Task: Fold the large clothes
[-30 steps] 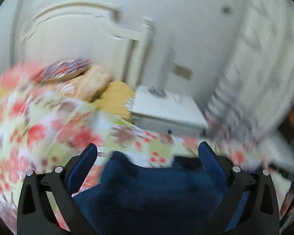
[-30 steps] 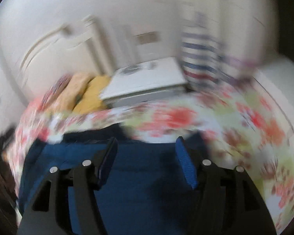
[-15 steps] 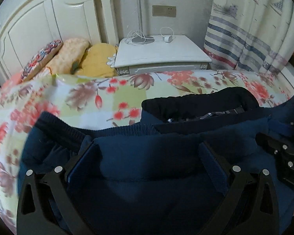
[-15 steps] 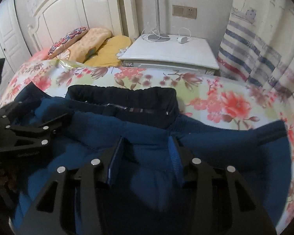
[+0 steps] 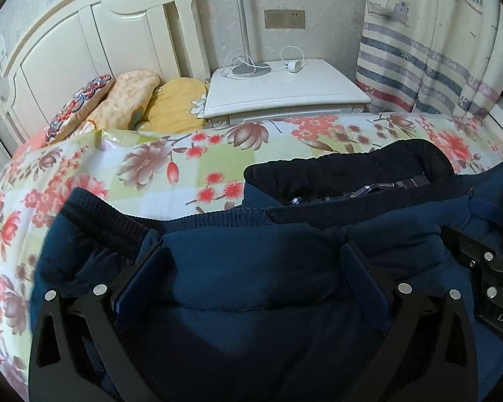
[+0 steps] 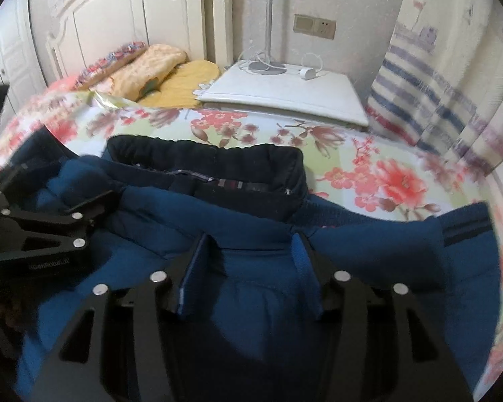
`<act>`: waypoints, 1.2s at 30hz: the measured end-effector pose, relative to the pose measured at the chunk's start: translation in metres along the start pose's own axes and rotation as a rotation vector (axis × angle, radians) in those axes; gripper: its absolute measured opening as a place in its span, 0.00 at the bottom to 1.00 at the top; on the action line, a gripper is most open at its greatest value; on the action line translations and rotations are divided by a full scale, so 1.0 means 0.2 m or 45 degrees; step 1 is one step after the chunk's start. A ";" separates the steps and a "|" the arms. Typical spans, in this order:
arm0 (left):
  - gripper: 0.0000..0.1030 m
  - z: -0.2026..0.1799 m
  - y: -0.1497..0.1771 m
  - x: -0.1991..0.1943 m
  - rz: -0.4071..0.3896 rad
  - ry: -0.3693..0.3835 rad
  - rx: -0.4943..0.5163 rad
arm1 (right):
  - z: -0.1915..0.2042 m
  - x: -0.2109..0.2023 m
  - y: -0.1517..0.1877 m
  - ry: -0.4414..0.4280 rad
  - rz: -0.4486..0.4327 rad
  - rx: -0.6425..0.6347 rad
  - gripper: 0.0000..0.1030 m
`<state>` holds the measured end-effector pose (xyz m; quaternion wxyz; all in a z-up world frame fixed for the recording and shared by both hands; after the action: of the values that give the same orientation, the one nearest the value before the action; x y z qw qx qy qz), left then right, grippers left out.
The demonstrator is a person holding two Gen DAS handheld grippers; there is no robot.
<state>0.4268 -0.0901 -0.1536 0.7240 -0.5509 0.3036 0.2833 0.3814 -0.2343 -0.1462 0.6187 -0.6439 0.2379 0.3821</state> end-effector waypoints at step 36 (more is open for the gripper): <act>0.96 0.12 0.04 -0.27 -0.123 -0.002 0.033 | 0.01 -0.20 0.07 -0.037 -0.023 -0.046 0.88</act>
<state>0.3883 -0.0683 -0.1140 0.7440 -0.5553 0.2796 0.2448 0.3466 -0.2401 -0.1227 0.6138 -0.6514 0.2162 0.3900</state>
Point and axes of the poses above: each gripper's, at about its wrist camera, not at the fingertips, and x roughly the way its jaws point, z to its left, y to its underside, the point moved 3 cm from there along x, roughly the way its jaws point, and after that the axes turned 7 degrees about -y, right-handed, at the moved point
